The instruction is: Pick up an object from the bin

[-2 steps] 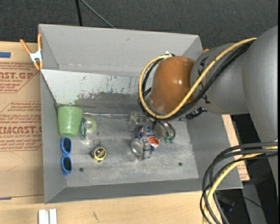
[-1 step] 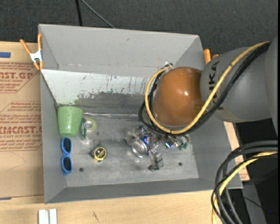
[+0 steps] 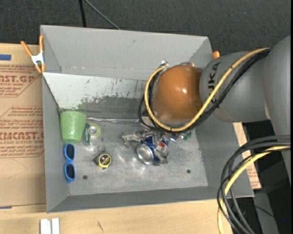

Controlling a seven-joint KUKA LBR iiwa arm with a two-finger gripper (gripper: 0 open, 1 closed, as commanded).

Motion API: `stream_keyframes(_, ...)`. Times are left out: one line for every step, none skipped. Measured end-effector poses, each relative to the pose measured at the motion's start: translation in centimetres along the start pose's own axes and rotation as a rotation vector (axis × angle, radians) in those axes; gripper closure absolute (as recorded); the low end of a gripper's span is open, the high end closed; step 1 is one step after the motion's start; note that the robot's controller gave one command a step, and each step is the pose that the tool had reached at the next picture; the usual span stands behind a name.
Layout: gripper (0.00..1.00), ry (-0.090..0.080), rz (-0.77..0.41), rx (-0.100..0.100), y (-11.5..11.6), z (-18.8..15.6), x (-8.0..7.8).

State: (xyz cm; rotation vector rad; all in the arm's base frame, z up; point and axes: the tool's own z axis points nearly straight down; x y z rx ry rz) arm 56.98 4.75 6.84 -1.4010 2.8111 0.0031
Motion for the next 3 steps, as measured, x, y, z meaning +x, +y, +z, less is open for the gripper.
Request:
stream_keyframes(1.0, -0.004, 0.0, 0.001, 0.0, -0.2, -0.1)
stream_keyframes(1.0, -0.001, -0.027, 0.0, 5.5, -5.4, 1.8)
stream_keyframes(1.0, -0.006, -0.034, 0.008, 5.8, -18.1, 2.0)
